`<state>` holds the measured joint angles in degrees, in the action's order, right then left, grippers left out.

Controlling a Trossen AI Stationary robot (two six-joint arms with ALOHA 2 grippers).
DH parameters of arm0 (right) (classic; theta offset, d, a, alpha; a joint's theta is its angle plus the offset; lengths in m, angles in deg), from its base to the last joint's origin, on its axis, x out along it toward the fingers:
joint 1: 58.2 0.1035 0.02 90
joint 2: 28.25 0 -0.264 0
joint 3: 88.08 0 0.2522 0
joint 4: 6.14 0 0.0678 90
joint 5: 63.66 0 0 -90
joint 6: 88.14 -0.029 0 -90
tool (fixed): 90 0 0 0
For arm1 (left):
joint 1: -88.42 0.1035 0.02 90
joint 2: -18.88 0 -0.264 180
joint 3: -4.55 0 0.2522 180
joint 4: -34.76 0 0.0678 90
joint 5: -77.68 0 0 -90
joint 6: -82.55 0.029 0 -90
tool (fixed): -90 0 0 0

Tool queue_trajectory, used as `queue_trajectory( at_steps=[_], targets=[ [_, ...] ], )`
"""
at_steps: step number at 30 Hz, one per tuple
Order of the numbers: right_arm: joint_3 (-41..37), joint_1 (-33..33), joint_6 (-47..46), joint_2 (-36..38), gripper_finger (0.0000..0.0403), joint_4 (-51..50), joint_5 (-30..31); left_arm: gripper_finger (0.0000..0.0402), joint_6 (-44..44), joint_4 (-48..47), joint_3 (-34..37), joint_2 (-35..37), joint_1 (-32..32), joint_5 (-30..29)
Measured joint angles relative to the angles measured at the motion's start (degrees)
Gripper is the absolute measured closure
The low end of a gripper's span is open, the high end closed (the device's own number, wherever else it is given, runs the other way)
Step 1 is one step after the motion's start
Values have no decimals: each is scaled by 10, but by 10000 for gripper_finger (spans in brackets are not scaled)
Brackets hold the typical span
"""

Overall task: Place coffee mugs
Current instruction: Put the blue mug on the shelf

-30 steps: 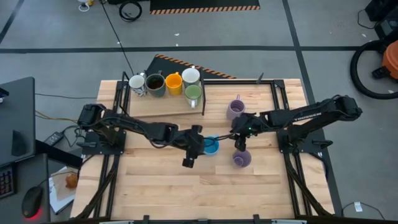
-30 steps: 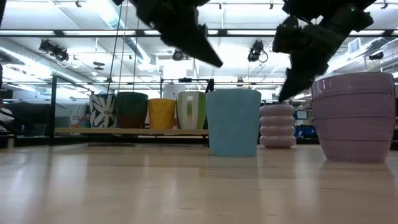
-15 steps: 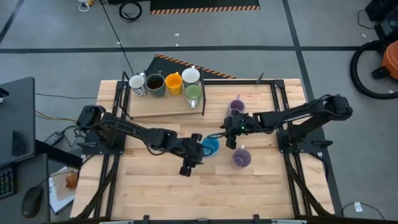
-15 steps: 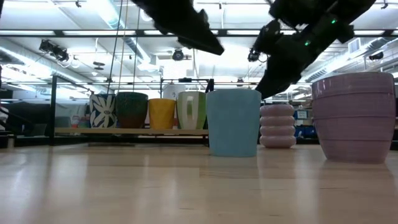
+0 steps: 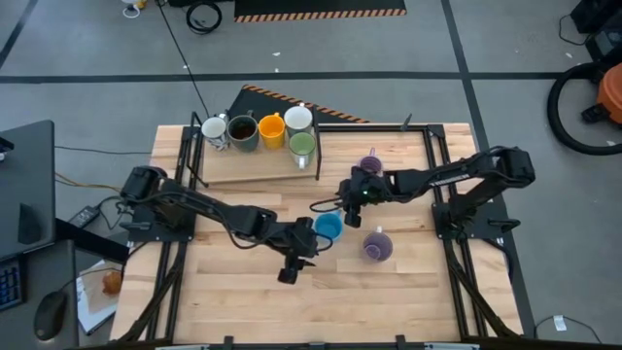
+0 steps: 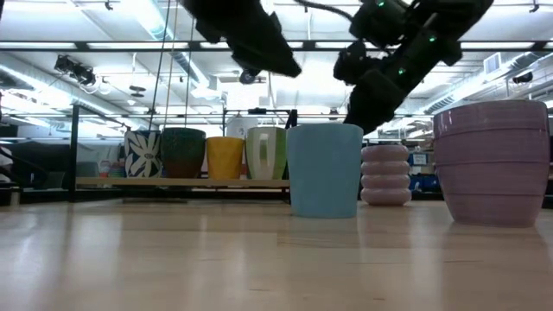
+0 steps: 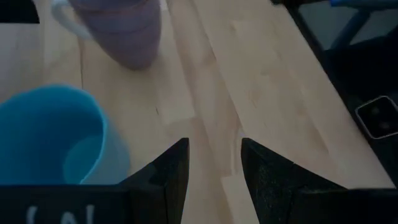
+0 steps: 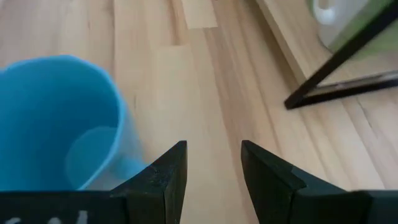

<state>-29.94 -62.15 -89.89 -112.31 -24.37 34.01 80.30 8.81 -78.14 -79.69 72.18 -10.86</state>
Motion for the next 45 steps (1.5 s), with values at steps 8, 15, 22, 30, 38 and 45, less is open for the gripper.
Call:
queue_trajectory(
  at_steps=[8, 15, 22, 30, 38, 45],
  targets=[
    [36, -15, 21, -35, 245, -54, -30, 249, -27, 32, 0, -40, -2, -5],
    [37, -4, -14, -37, 245, -102, -47, 249, -43, 30, 0, -51, 3, -88],
    [37, 28, -42, -32, 245, -122, -48, 249, -54, -4, 0, -51, 16, -115],
    [37, 64, -74, -31, 245, -127, -74, 249, -57, -39, 0, -50, 23, -173],
    [36, 90, -100, -31, 245, -119, -89, 249, -60, -61, 0, -51, 27, -259],
    [36, 99, -114, -31, 245, -109, -99, 249, -56, -73, 0, -45, 39, -264]
  ],
)
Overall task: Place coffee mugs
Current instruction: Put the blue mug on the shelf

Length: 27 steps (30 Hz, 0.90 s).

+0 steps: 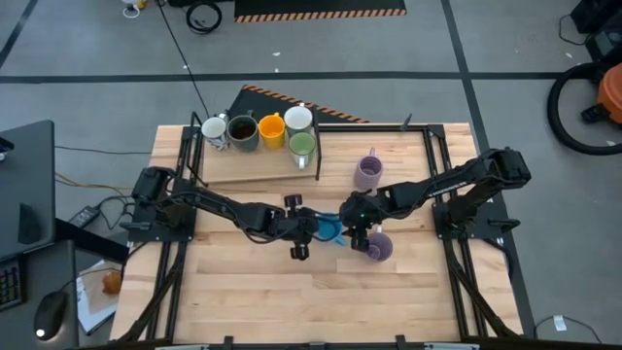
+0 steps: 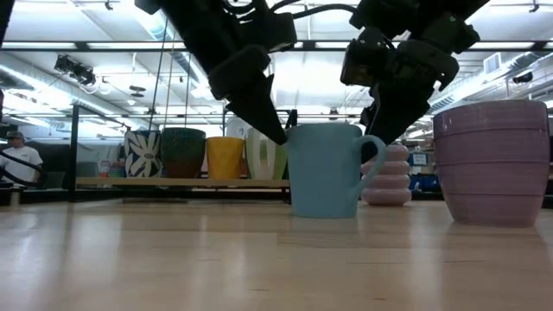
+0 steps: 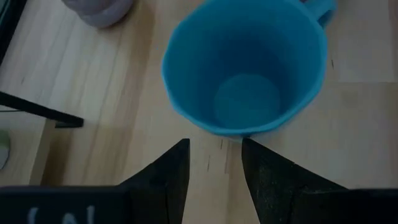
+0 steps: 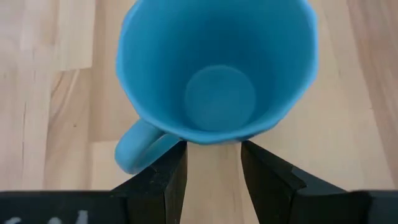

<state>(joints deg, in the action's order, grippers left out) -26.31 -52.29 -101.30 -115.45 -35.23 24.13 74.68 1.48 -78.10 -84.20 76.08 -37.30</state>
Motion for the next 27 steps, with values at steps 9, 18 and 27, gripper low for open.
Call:
queue_trajectory(
  at_steps=[9, 18, 27],
  targets=[
    [0, -12, 1, 22, 245, -45, 53, 249, -9, -23, -6, 14, 0, 54],
    [0, -52, 16, 16, 245, -31, 121, 249, -75, -47, -35, 15, -10, 123],
    [0, -69, 50, 15, 245, 16, 107, 249, -104, -15, -36, -12, -10, 170]
  ],
)
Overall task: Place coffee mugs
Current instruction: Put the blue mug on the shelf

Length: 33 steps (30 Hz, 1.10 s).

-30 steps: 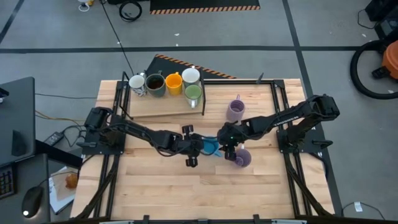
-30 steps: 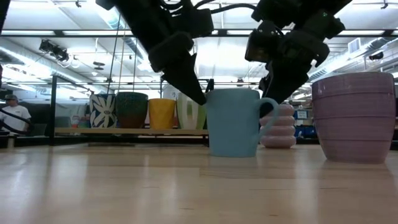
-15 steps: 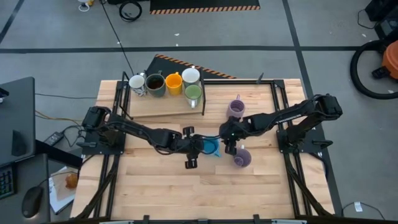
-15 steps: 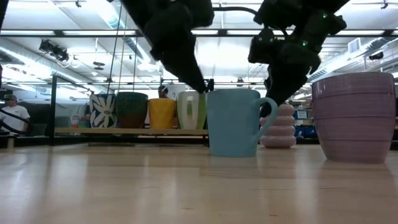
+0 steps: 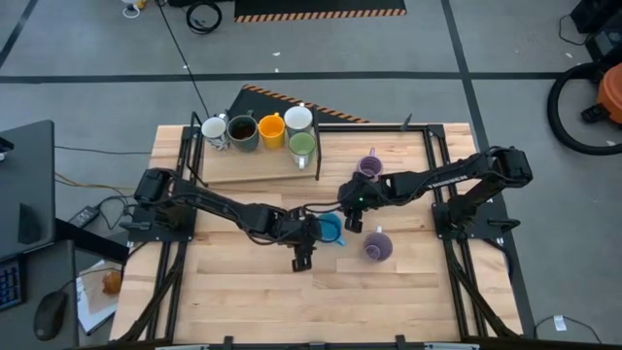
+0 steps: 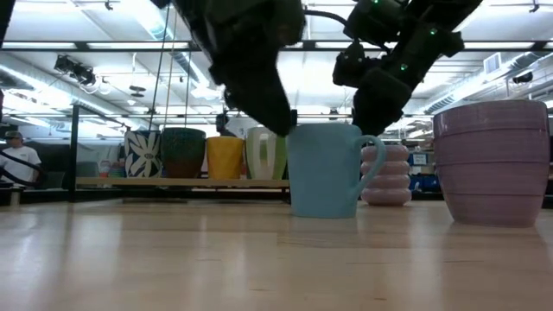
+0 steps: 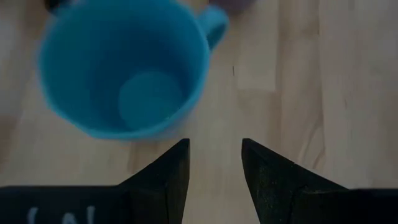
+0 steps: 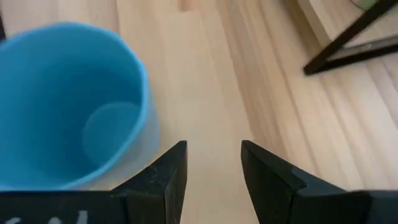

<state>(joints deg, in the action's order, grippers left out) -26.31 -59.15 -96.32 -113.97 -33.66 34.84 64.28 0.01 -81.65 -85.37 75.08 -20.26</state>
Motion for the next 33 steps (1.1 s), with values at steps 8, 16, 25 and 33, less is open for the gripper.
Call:
queue_trajectory(
  at_steps=[8, 16, 25, 33],
  targets=[
    [0, 2, 0, 0, 245, 12, -31, 249, 9, 34, 0, -26, 0, -5],
    [0, 27, -24, 0, 245, -5, -38, 249, 9, 11, 0, -26, 1, -54],
    [0, 51, -56, 0, 245, -19, -52, 249, 10, -28, 1, -26, 5, -119],
    [0, 65, -69, 3, 245, -43, -51, 249, 16, -66, 1, -15, 9, -101]
  ],
)
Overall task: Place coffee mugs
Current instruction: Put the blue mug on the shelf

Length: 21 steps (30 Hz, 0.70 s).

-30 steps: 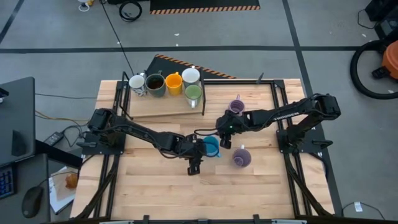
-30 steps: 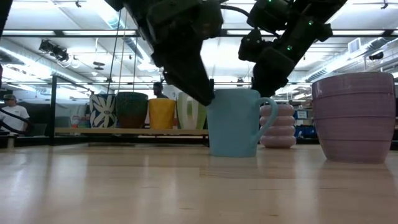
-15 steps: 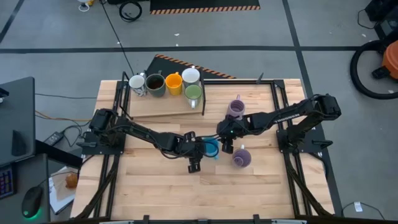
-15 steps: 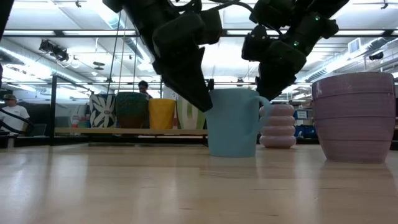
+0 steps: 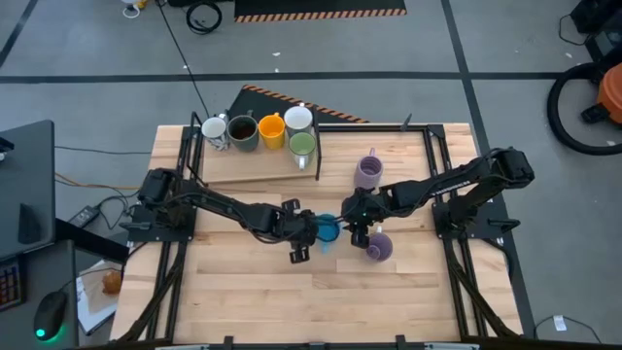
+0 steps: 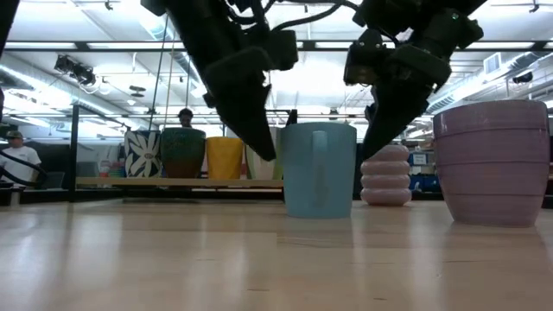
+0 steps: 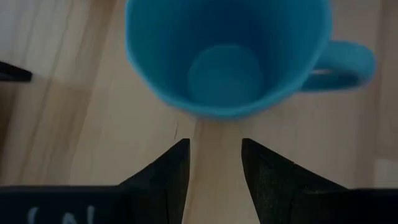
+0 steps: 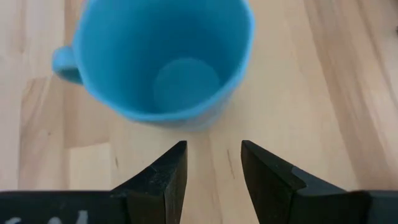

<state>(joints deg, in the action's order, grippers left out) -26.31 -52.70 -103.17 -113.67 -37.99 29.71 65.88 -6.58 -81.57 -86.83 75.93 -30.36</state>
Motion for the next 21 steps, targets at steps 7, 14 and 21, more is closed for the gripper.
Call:
queue_trajectory(
  at_steps=[7, 14, 21],
  targets=[
    [0, -10, 12, 47, 245, -48, 31, 249, 7, -7, -1, 39, 0, 56],
    [0, -27, 61, 141, 245, -75, 73, 249, 28, -27, -48, 34, -1, 73],
    [0, -46, 72, 201, 245, -118, 92, 249, 58, -36, -82, 34, 4, 75]
  ],
)
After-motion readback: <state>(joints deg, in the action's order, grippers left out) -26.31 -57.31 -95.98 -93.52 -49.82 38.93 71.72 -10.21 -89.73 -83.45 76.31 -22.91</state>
